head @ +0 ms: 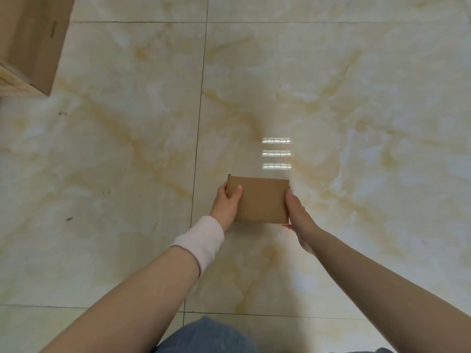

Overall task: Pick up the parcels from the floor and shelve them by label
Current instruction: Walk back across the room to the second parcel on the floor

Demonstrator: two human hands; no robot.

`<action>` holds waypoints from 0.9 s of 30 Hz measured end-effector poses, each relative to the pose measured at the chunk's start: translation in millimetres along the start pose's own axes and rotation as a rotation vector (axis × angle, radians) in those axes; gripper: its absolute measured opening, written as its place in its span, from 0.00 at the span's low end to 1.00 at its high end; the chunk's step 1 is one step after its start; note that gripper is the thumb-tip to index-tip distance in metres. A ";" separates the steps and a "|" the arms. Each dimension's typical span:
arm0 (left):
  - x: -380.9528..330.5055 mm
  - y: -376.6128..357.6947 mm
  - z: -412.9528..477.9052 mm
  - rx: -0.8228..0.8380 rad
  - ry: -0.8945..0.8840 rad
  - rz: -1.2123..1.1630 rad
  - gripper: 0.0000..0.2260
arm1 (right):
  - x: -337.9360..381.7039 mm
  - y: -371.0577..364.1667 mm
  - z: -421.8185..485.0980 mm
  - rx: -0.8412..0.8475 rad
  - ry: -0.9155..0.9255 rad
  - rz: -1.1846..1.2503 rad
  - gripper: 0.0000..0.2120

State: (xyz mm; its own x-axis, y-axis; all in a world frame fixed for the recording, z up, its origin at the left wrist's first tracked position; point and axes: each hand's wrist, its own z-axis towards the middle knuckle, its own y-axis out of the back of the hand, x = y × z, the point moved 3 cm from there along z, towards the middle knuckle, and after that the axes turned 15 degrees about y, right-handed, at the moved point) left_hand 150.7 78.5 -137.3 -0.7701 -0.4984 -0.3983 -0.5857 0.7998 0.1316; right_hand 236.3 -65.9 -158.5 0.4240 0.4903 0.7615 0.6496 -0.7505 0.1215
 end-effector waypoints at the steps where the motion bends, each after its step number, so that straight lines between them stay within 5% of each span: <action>1: 0.6 -0.3 -0.9 -0.004 0.007 0.002 0.25 | 0.4 -0.1 -0.7 0.001 -0.009 -0.001 0.31; 12: -31.2 0.8 -55.6 0.015 -0.010 0.058 0.26 | 57.1 16.3 -32.3 0.014 0.020 0.016 0.28; 21: -147.0 23.3 -309.1 0.020 -0.085 0.025 0.26 | 270.8 58.9 -214.2 -0.065 0.031 0.130 0.26; 27: -211.9 60.4 -513.8 -0.037 -0.069 -0.071 0.28 | 434.2 73.6 -380.4 -0.108 0.205 0.148 0.43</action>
State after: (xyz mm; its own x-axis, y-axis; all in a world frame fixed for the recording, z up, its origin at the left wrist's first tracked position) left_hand 148.5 60.5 421.4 -0.7078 -0.5284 -0.4688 -0.6482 0.7497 0.1336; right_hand 228.2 -76.8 423.2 0.3657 0.2797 0.8877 0.5143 -0.8557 0.0578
